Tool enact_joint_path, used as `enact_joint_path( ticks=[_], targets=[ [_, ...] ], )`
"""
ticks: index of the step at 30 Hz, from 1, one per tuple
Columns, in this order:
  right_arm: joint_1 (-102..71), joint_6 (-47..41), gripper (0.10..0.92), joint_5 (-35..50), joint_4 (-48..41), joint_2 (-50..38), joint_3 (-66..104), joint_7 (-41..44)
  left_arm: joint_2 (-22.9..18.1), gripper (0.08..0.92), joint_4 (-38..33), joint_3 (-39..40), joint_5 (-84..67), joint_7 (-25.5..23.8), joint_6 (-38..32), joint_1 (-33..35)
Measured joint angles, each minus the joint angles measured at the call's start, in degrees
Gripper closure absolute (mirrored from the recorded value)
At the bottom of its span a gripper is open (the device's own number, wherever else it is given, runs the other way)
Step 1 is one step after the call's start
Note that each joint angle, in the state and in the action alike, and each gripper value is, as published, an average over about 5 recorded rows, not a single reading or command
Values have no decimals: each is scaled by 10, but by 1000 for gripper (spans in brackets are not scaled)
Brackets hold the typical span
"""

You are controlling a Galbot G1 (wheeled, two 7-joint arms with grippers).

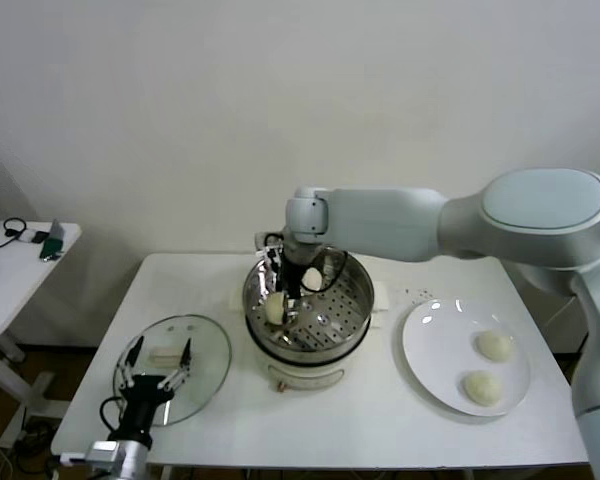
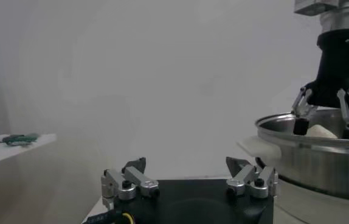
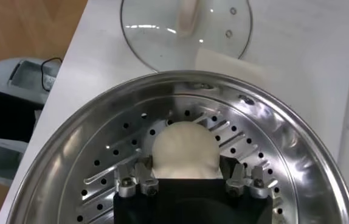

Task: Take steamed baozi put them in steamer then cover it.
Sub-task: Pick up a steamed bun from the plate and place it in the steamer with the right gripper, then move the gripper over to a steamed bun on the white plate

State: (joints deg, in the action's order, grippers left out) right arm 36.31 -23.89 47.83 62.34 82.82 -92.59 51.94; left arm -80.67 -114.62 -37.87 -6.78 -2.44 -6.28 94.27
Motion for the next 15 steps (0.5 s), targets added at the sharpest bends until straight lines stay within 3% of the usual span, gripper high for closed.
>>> enact_joint_path(
  ticks=[4,15],
  targets=[
    [0,0,207,-3,0,0,2,0,0,177,0,0,0,0,1,-2],
    [55,19,203,8,33,-42,0,32,1,177,2,1,-2,1,2,-2]
  ],
)
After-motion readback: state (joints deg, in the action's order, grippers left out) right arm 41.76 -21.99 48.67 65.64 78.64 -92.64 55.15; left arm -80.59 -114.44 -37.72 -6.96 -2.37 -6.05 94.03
